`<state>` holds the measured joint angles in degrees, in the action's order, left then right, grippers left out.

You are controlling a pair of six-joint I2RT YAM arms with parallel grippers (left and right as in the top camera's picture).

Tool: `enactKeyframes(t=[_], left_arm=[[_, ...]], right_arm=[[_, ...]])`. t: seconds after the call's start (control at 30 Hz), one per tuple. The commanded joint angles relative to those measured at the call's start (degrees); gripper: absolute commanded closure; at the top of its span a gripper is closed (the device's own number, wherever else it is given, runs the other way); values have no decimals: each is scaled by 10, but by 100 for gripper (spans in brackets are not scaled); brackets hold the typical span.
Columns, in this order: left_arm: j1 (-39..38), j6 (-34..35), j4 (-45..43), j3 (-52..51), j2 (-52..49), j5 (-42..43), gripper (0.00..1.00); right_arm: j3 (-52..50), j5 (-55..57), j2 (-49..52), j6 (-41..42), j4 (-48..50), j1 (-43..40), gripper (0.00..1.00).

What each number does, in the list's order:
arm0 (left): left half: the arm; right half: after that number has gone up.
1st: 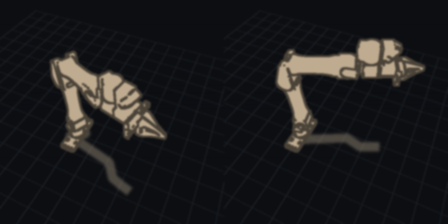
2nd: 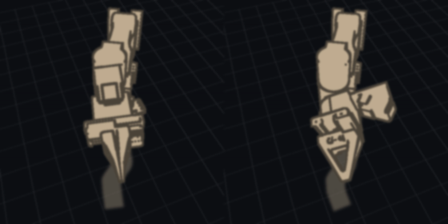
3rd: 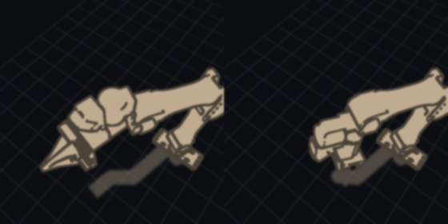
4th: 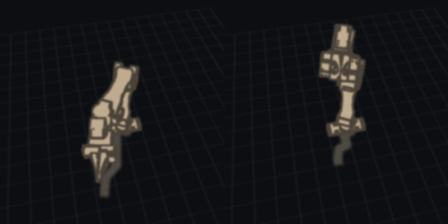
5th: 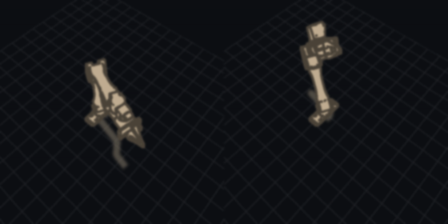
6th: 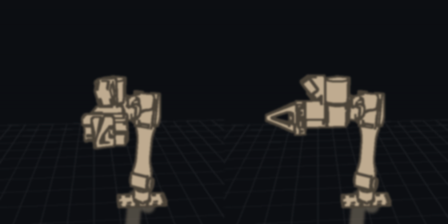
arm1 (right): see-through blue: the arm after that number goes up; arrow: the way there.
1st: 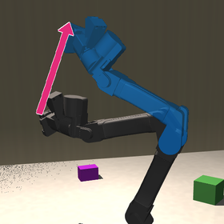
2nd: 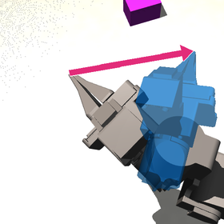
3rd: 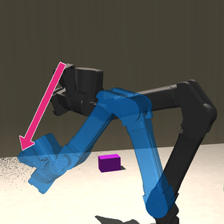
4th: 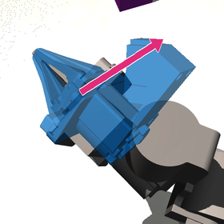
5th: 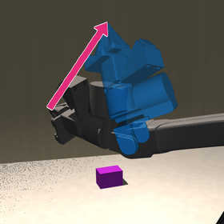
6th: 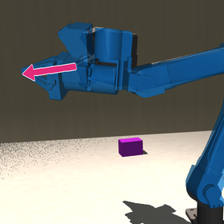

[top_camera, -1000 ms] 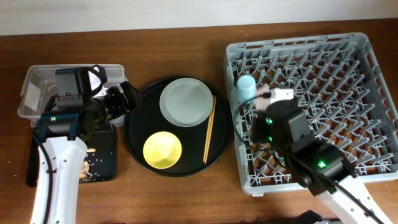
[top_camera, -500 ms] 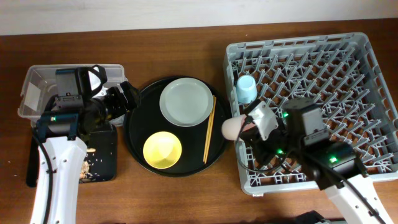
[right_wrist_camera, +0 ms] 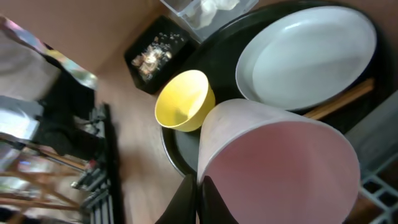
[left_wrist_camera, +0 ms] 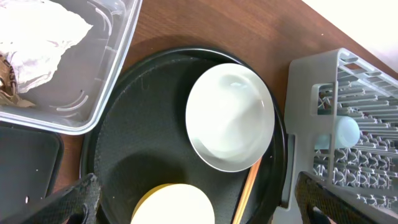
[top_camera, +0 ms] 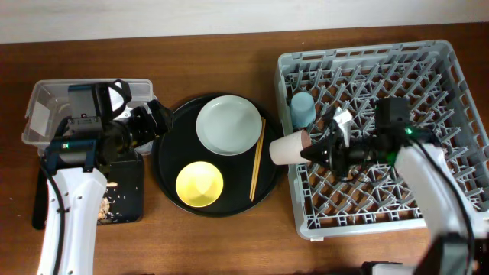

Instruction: Sort waste into correct bins and load items into the dishwasher rack

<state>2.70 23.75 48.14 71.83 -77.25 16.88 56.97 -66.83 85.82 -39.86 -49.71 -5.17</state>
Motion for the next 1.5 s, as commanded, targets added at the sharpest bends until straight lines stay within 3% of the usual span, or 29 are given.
enactKeyframes(t=[0.0, 0.4, 0.47, 0.57, 0.77, 0.93, 1.1, 1.37, 1.47], left_arm=[[1, -7, -1, 2, 1, -2, 1], [1, -7, -1, 2, 1, -2, 1], [1, -7, -1, 2, 1, -2, 1], [1, -7, -1, 2, 1, -2, 1], [1, -7, -1, 2, 1, -2, 1], [1, -7, -1, 2, 1, -2, 1], [1, -7, -1, 2, 1, -2, 1], [1, -7, -1, 2, 1, -2, 1], [1, -7, -1, 2, 1, -2, 1]], right_arm=[[-1, -97, 65, -69, -2, -25, 96], [-1, -7, 145, -79, -27, -81, 92], [-1, 15, 145, -79, -45, -101, 83], [0, 31, 145, -79, -77, -134, 79], [47, 30, 142, -79, -167, -195, 76], [124, 31, 126, -68, -236, -183, 77], [210, 97, 91, 64, -238, -102, 79], [228, 421, 39, 455, -102, 140, 83], [228, 506, 42, 548, -64, 229, 82]])
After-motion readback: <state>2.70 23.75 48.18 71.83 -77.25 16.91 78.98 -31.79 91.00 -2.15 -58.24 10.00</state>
